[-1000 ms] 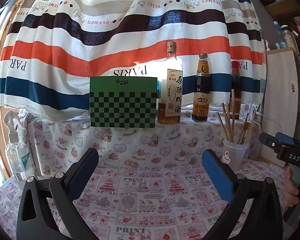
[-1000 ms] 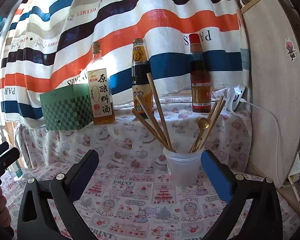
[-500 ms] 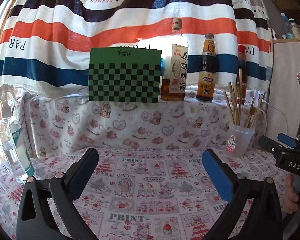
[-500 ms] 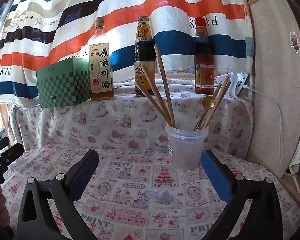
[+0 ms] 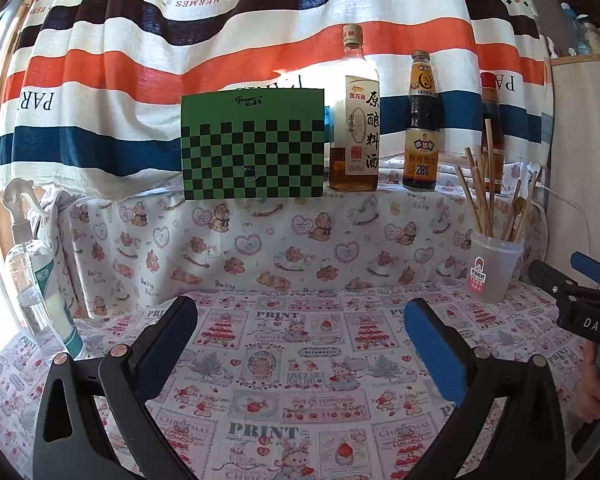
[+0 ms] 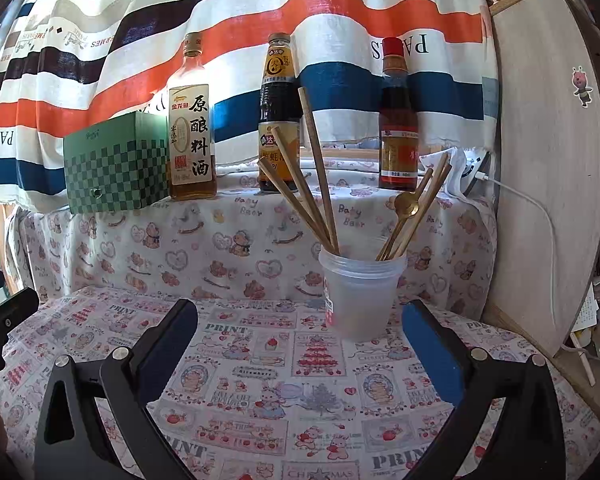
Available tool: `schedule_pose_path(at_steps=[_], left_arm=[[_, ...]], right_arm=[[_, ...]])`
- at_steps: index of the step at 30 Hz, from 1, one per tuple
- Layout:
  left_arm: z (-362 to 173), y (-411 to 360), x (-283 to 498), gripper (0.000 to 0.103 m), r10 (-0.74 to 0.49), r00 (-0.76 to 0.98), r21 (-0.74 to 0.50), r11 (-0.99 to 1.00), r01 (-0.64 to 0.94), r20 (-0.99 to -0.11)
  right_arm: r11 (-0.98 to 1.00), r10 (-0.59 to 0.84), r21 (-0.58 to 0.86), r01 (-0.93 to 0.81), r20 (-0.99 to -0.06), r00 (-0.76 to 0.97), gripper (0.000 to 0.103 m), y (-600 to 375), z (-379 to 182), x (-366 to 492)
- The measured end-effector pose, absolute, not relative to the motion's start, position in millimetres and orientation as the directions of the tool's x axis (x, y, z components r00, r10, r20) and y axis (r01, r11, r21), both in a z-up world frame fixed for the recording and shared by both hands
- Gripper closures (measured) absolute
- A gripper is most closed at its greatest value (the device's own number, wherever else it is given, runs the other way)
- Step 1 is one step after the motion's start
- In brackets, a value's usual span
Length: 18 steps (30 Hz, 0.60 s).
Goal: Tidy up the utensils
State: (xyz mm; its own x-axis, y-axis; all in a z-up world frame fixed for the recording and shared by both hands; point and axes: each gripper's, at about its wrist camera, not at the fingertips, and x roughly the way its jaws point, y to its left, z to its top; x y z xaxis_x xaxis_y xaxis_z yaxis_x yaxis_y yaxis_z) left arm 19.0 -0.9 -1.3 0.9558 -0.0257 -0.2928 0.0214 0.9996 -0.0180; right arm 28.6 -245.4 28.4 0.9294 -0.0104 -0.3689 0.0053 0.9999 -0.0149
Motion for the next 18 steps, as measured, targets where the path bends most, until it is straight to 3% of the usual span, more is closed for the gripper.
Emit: schedule_pose_path(at_steps=[18], left_arm=[[-1.2, -9.2, 18.1, 0.000, -0.045, 0.955, 0.019, 0.998, 0.052, -0.293]], right_arm=[[1.000, -0.005, -0.030, -0.006, -0.374, 0.927, 0.000, -242.0, 27.3, 29.4]])
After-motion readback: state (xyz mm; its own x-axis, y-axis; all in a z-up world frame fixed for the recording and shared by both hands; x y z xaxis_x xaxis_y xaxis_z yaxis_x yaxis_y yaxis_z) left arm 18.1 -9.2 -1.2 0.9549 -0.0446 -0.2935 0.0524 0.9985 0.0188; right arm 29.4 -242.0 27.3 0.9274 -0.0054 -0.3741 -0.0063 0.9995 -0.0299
